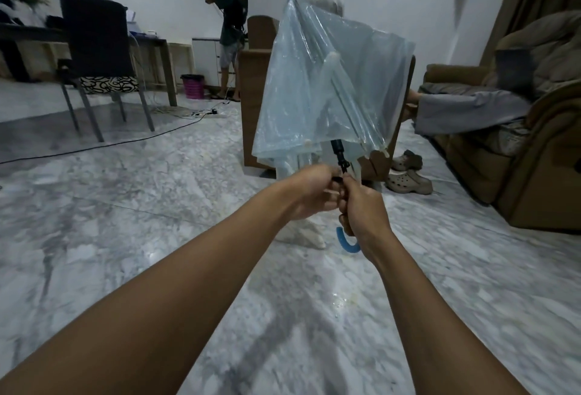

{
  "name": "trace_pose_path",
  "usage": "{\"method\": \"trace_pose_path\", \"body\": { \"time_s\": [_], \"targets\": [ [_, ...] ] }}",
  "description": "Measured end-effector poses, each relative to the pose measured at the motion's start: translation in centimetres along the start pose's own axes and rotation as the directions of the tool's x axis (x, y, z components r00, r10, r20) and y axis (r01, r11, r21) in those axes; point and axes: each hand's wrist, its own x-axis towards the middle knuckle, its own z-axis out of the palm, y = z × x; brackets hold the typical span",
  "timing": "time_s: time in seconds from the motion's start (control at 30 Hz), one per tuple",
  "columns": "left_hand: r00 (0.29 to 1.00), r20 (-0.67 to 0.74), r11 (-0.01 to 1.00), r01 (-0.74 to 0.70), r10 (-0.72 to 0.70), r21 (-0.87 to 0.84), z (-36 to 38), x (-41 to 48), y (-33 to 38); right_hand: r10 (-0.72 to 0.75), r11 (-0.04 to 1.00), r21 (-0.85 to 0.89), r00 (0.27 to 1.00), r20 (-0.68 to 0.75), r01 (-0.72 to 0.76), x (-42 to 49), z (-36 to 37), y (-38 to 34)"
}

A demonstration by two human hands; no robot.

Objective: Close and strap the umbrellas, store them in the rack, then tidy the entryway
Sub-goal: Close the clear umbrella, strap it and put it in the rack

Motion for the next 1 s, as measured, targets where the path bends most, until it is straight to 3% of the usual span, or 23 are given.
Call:
{"method": "trace_pose_path", "body": {
  "time_s": [0.07, 0.13, 0.2, 0.27, 0.33, 0.43, 0.5, 0.57, 0.67, 0.77, 0.87, 1.0],
  "targets": [
    [0.994, 0.085, 0.936, 0.035, -0.069, 0.35, -0.3, -1.6, 0.2, 0.006, 1.0, -0.026, 1.0, -0.031, -0.007, 0.2, -0.8, 0.1],
    [0.993, 0.092, 0.717, -0.008, -0.078, 0.697, -1.7, -2.8, 0.5, 0.045, 0.999, 0.005, 0.998, -0.033, -0.045, 0.2, -1.6, 0.1],
    [0.981, 0.005, 0.432, -0.091, 0.196, 0.897, -4.2, -3.2, 1.1, 0.066, 0.998, -0.011, 0.998, -0.016, -0.066, 0.2, -2.6, 0.0],
    [0.811, -0.053, 0.174, -0.061, 0.582, 0.983, -6.8, -3.2, 2.2, 0.081, 0.995, -0.051, 0.997, 0.003, -0.081, 0.1, -3.5, -0.3],
    [0.682, -0.028, 0.02, 0.019, 0.731, 1.0, -8.9, -2.6, 3.4, 0.092, 0.994, -0.062, 0.995, 0.027, -0.09, -0.2, -4.1, -0.8],
    [0.7, 0.053, -0.174, 0.103, 0.712, 0.979, -10.7, -1.0, 5.0, 0.079, 0.994, -0.088, 0.992, 0.098, -0.071, -0.6, -4.6, -1.7],
    [0.676, 0.162, -0.292, 0.083, 0.719, 0.953, -10.7, 0.0, 6.2, 0.054, 0.992, -0.124, 0.987, 0.154, -0.035, -0.5, -5.3, -2.3],
    [0.649, 0.231, -0.33, 0.034, 0.725, 0.943, -10.2, 0.6, 7.7, 0.007, 0.977, -0.211, 0.979, 0.204, 0.037, -0.1, -6.4, -3.2],
    [0.666, 0.236, -0.329, 0.015, 0.708, 0.944, -9.2, 0.8, 10.1, -0.075, 0.918, -0.363, 0.967, 0.242, 0.162, 0.4, -8.1, -5.5],
    [0.7, 0.207, -0.325, 0.038, 0.684, 0.945, -8.0, 0.6, 13.2, -0.104, 0.796, -0.565, 0.969, 0.224, 0.216, 1.4, -10.4, -9.8],
    [0.762, 0.219, -0.306, -0.029, 0.609, 0.952, -5.2, -1.1, 18.4, -0.142, 0.569, -0.807, 0.986, 0.092, 0.157, 1.9, -13.1, -16.4],
    [0.815, 0.176, -0.22, -0.061, 0.553, 0.974, -0.8, -3.8, 27.0, -0.353, 0.479, -0.873, 0.93, -0.098, 0.09, 1.6, -15.2, -27.1]
  ]
}}
